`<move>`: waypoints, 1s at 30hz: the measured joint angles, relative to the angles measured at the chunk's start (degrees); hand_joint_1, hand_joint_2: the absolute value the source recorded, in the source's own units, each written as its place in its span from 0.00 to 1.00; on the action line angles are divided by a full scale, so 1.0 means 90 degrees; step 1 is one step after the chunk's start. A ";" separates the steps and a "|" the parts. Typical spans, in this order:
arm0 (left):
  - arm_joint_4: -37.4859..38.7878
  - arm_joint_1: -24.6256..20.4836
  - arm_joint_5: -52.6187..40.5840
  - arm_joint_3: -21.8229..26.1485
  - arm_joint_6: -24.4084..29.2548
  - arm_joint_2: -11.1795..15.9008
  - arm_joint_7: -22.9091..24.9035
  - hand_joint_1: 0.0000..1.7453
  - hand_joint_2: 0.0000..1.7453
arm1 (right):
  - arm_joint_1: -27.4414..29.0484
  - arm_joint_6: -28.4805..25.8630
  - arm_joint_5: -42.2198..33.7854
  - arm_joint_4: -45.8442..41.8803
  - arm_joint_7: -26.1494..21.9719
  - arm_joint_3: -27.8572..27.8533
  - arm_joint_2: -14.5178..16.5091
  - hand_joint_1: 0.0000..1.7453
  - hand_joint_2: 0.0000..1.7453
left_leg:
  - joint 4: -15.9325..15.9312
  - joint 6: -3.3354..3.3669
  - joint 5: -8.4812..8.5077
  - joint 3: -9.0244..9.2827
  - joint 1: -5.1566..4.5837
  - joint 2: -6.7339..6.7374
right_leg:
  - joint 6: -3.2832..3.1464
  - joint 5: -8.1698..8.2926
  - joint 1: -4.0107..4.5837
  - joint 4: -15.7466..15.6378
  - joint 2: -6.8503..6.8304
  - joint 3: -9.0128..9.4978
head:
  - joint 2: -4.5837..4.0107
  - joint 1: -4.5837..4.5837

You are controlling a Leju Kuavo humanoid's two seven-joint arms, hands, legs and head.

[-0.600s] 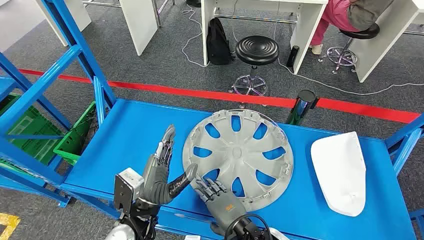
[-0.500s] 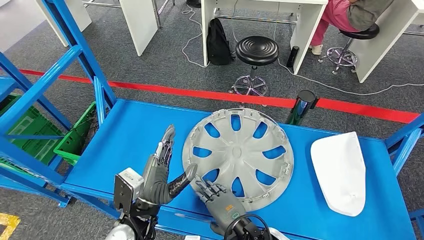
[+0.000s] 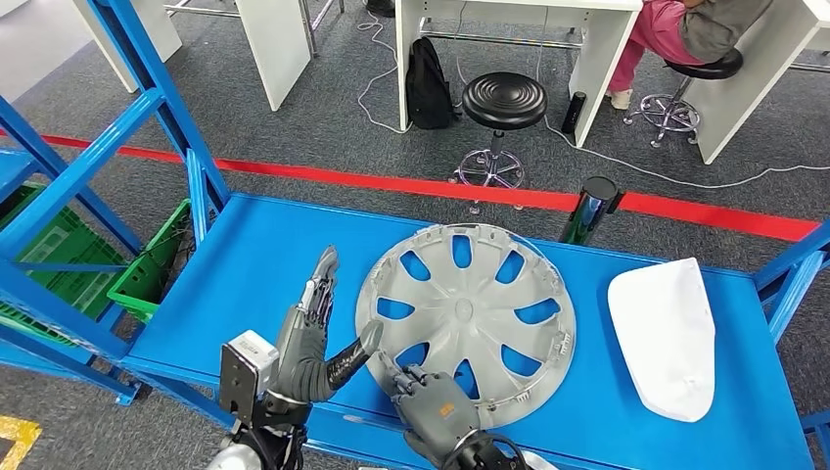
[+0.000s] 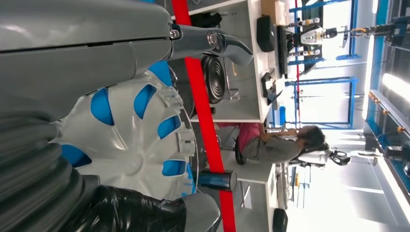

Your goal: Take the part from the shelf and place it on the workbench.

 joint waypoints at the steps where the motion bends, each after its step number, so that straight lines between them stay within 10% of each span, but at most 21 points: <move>1: -0.0019 0.0017 -0.0021 0.0002 0.0039 0.0004 0.0021 0.00 1.00 | 0.0049 -0.0201 0.0016 -0.0043 -0.0001 -0.0029 -0.0002 1.00 1.00 | 0.0000 -0.0001 0.0001 -0.0006 0.0000 -0.0001 | 0.0001 0.0003 0.0000 0.0000 0.0000 -0.0006 | 0.0000 0.0002; 11: -0.0170 0.0103 -0.0123 0.0011 0.0270 0.0064 0.0120 0.00 1.00 | 0.0181 -0.1305 -0.0072 -0.0600 -0.0090 -0.0413 -0.0007 1.00 1.00 | 0.0001 -0.0004 0.0003 -0.0023 0.0000 -0.0001 | 0.0003 0.0006 -0.0001 0.0000 0.0001 -0.0029 | 0.0000 -0.0005; 28: -0.0310 0.0188 -0.0151 0.0015 0.0387 0.0161 0.0105 0.00 1.00 | 0.0282 -0.1442 -0.0852 -0.1240 -0.0474 -0.0845 -0.0050 0.99 1.00 | 0.0001 -0.0002 0.0000 -0.0025 0.0000 -0.0001 | 0.0002 0.0004 -0.0001 -0.0001 0.0001 -0.0031 | 0.0000 -0.0001; 30: -0.0318 0.0189 -0.0151 0.0015 0.0382 0.0165 0.0099 0.00 1.00 | 0.0282 -0.1317 -0.0940 -0.1259 -0.0456 -0.0870 -0.0060 0.48 1.00 | 0.0001 -0.0002 0.0000 -0.0025 0.0000 -0.0001 | 0.0002 0.0004 -0.0001 -0.0001 0.0001 -0.0031 | 0.0001 -0.0002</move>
